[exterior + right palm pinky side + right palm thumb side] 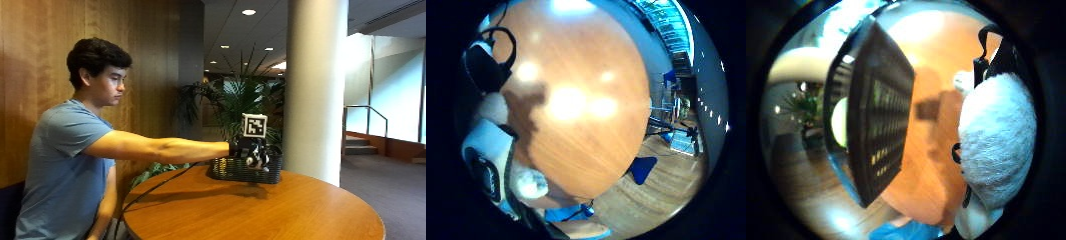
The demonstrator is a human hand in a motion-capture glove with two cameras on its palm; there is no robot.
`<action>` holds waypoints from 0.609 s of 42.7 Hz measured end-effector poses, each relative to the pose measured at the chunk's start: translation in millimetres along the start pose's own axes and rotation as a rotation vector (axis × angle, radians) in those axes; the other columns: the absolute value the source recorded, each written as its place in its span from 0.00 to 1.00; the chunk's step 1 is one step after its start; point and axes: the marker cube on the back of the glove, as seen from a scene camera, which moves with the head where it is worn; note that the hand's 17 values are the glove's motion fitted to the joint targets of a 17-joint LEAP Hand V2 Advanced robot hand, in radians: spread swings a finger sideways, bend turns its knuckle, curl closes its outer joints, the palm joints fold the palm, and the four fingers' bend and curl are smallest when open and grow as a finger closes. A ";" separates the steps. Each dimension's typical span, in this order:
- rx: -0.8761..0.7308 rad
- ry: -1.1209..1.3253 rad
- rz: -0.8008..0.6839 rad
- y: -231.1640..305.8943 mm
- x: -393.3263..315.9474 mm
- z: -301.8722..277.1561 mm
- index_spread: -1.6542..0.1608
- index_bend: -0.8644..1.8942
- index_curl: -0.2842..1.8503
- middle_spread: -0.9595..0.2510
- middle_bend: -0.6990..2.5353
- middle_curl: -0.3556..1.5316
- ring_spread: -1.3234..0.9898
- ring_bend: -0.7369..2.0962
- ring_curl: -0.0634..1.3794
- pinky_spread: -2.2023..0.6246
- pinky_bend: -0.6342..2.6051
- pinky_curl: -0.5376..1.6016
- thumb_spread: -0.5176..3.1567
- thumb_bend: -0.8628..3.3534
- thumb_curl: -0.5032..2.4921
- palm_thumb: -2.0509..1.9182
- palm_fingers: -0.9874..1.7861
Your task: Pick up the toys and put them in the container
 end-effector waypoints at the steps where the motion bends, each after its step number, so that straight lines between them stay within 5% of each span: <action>1: 0.020 0.011 0.035 0.9 2.3 -10.5 0.80 0.58 0.28 0.59 0.37 0.37 0.40 0.58 0.41 0.63 0.54 0.43 0.32 0.26 0.40 0.71 0.67; 4: 0.075 0.036 0.191 3.7 14.2 -45.0 0.79 0.57 0.29 0.57 0.37 0.38 0.39 0.58 0.41 0.63 0.55 0.43 0.32 0.26 0.41 0.71 0.67; 8: 0.132 -0.008 0.060 15.3 6.5 -87.3 0.79 0.57 0.29 0.55 0.37 0.39 0.38 0.57 0.42 0.63 0.56 0.44 0.31 0.25 0.42 0.71 0.67; 13: 0.183 -0.066 0.191 19.7 -3.8 -134.9 0.78 0.57 0.30 0.52 0.36 0.40 0.37 0.58 0.42 0.63 0.56 0.45 0.30 0.25 0.43 0.71 0.67; 21: 0.264 -0.053 -0.097 43.6 -70.1 -186.9 0.77 0.56 0.32 0.49 0.37 0.42 0.36 0.58 0.44 0.63 0.57 0.45 0.29 0.25 0.44 0.71 0.66; 26: 0.311 -0.092 -0.042 45.7 -128.0 -200.0 0.77 0.56 0.33 0.47 0.37 0.43 0.35 0.58 0.45 0.63 0.57 0.46 0.29 0.25 0.46 0.71 0.67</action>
